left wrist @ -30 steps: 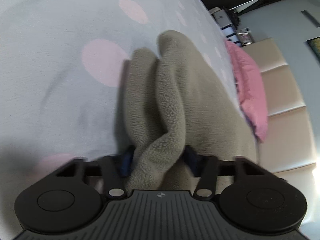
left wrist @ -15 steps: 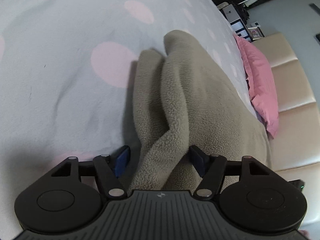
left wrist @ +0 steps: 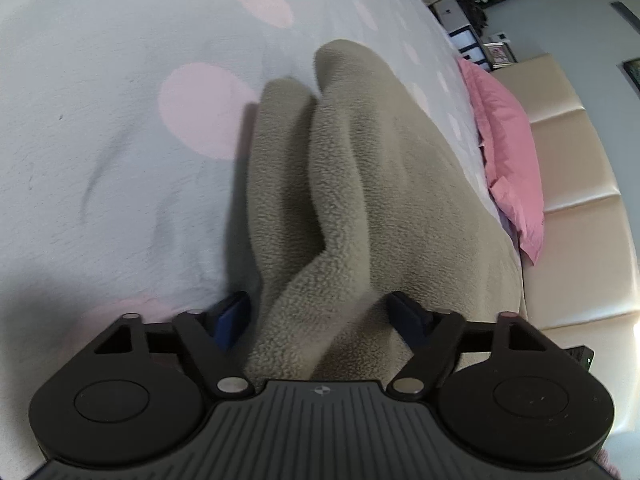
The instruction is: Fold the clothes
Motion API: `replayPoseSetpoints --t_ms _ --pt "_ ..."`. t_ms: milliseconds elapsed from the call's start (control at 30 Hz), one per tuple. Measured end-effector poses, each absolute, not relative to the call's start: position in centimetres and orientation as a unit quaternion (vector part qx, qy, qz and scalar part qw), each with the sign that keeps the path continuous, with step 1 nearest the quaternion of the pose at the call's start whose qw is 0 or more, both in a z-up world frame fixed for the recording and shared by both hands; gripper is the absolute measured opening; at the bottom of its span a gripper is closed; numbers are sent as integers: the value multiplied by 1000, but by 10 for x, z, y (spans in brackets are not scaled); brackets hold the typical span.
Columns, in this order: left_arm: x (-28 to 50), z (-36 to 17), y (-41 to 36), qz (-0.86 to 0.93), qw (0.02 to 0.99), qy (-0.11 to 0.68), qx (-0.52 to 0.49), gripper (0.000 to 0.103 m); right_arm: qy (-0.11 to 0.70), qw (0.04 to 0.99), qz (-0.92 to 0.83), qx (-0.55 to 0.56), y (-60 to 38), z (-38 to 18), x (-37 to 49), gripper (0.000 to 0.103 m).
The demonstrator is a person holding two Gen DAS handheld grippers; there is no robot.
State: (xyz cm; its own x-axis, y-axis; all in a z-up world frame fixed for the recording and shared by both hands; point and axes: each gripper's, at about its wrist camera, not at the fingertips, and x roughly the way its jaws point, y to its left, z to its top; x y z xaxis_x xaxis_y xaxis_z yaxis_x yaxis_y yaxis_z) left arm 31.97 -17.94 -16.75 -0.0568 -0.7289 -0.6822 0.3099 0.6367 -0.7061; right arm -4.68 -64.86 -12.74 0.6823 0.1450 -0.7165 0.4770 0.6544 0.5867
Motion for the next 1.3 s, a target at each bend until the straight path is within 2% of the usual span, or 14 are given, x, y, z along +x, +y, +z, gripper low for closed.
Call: replayPoseSetpoints --t_ms 33,433,767,967,1300 --pt "319 -167 -179 -394 663 613 -175 60 386 824 -101 403 -649 -128 -47 44" --pt "315 -151 -178 -419 673 590 -153 34 386 829 -108 390 -647 -123 -43 44" --pt "300 -129 -183 -432 692 560 -143 29 345 861 -96 361 -640 -77 -58 34" --pt "281 -121 -200 -460 682 552 -139 28 322 881 -103 330 -637 -44 -74 34" --pt "234 -121 -251 -490 664 543 -156 28 312 891 -143 299 -664 -20 -126 34"
